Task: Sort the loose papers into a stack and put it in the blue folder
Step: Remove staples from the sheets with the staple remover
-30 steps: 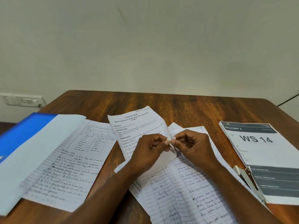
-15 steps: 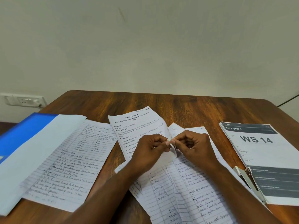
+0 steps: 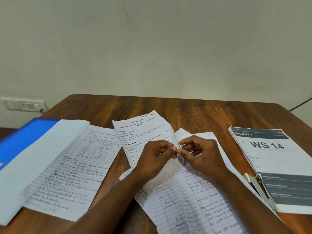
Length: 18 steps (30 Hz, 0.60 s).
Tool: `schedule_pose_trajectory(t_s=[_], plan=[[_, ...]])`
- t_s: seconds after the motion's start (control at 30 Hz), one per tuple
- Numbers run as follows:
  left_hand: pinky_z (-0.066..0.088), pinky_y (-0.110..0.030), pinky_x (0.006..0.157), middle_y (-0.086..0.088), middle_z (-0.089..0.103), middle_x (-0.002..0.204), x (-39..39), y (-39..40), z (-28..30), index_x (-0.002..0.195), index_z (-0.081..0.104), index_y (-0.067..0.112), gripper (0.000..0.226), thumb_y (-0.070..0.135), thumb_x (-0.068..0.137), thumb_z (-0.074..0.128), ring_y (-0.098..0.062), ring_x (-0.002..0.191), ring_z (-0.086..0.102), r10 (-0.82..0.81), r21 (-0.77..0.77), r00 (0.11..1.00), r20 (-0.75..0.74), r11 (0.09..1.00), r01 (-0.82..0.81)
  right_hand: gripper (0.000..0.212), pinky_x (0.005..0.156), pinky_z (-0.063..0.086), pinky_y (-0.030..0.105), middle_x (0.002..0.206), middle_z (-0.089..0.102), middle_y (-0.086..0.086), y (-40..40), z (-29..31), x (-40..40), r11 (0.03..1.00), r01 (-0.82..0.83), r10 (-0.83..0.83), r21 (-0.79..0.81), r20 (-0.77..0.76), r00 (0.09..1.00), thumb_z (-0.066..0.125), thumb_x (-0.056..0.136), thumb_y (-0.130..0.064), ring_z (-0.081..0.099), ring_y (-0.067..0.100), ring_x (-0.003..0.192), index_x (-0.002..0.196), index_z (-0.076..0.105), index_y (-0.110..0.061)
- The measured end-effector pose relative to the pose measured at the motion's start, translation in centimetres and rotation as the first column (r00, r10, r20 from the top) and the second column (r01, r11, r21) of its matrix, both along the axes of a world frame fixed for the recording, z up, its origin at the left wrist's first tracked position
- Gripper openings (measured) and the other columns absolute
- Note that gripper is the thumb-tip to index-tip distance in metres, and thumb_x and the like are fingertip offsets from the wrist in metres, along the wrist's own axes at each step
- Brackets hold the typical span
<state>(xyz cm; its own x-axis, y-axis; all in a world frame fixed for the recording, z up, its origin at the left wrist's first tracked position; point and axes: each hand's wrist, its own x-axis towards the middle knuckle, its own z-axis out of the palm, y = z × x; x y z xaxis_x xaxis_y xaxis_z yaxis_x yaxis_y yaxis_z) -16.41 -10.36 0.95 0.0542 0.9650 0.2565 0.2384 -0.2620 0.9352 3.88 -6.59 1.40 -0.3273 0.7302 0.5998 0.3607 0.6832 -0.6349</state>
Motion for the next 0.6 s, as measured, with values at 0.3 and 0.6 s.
schedule_pose_trajectory(t_s=[0.3, 0.6], plan=[[0.043, -0.010, 0.066, 0.005, 0.080, 0.083, 0.01, -0.14, 0.02, 0.096, 0.082, 0.018, 0.019, 0.027, 0.103, 0.067, 0.004, 0.062, 0.064, 0.014, 0.019, 0.999, -0.049, 1.000, -0.013, 0.011, 0.065, 0.066, 0.042, 0.076, 0.078, -0.003, 0.28, -0.01, 0.13, 0.979, 0.018, -0.038, -0.202, -0.097, 0.995, 0.088, 0.082, -0.010, 0.077, 0.018, 0.065, 0.085, 0.078, -0.015], [0.045, -0.011, 0.068, 0.006, 0.080, 0.084, 0.07, -0.04, -0.02, 0.098, 0.082, 0.020, 0.019, 0.031, 0.102, 0.067, 0.001, 0.069, 0.070, 0.024, 0.034, 0.998, -0.055, 0.999, -0.022, 0.016, 0.063, 0.065, 0.048, 0.076, 0.077, 0.001, -0.16, 0.39, -0.17, 0.976, -0.026, -0.004, -0.218, -0.138, 0.990, 0.081, 0.089, -0.026, 0.076, 0.023, 0.066, 0.089, 0.077, -0.011]])
